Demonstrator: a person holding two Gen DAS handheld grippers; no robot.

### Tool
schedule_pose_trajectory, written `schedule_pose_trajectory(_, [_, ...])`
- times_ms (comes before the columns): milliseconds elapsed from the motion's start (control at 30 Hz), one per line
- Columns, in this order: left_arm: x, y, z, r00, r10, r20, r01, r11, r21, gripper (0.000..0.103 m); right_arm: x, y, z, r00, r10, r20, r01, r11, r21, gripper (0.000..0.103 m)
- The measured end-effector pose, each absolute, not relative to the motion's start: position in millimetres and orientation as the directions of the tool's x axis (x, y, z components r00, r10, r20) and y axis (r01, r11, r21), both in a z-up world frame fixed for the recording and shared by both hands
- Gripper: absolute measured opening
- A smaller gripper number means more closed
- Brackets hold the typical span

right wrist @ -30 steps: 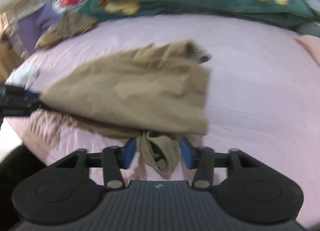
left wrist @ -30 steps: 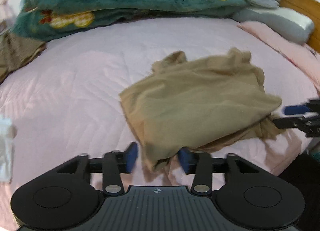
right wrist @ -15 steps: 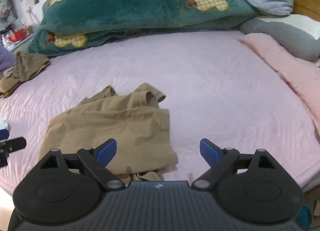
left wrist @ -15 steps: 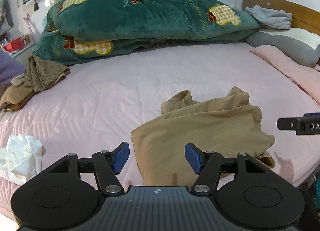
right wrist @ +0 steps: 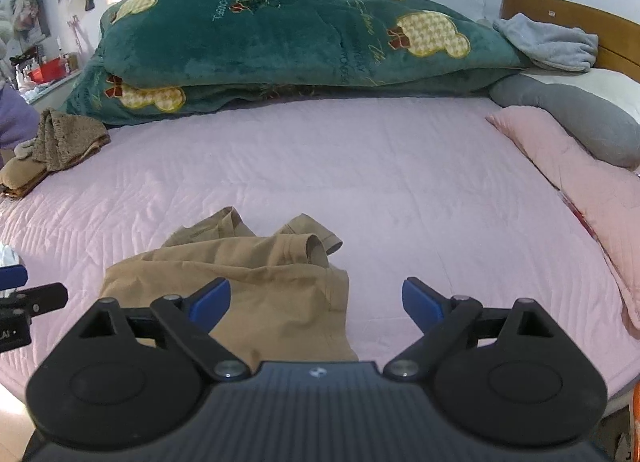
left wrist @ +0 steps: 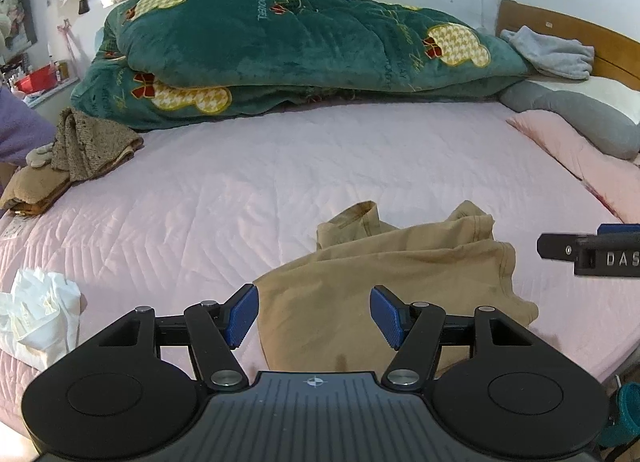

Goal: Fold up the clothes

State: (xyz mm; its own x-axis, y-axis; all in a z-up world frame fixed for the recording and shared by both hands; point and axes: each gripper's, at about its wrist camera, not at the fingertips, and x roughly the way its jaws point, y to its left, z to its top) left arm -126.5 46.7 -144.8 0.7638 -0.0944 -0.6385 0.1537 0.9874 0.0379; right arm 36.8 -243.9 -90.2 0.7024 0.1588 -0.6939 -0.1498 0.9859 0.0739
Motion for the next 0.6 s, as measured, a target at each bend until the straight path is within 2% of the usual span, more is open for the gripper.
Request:
schedule_pose_trajectory(267, [-123, 53, -154, 0.744, -0.095, -0.661, 0.152, 0.988, 0.029, 0.064, 40, -240, -91, 0.681, 0.163, -0.714, -0.142, 0.986, 0.090, 0.094])
schedule_pose_trajectory(467, [-114, 52, -158, 0.696, -0.036, -0.717, 0.177, 0.977, 0.122, 0.064, 24, -245, -86, 0.691, 0.089, -0.717, -0.090, 0.995, 0.037, 0.094])
schedule_pose_trajectory(600, [-102, 58, -159, 0.699, -0.036, -0.714, 0.157, 0.982, 0.103, 0.064, 27, -245, -85, 0.706, 0.097, -0.702, -0.092, 0.995, 0.045, 0.094])
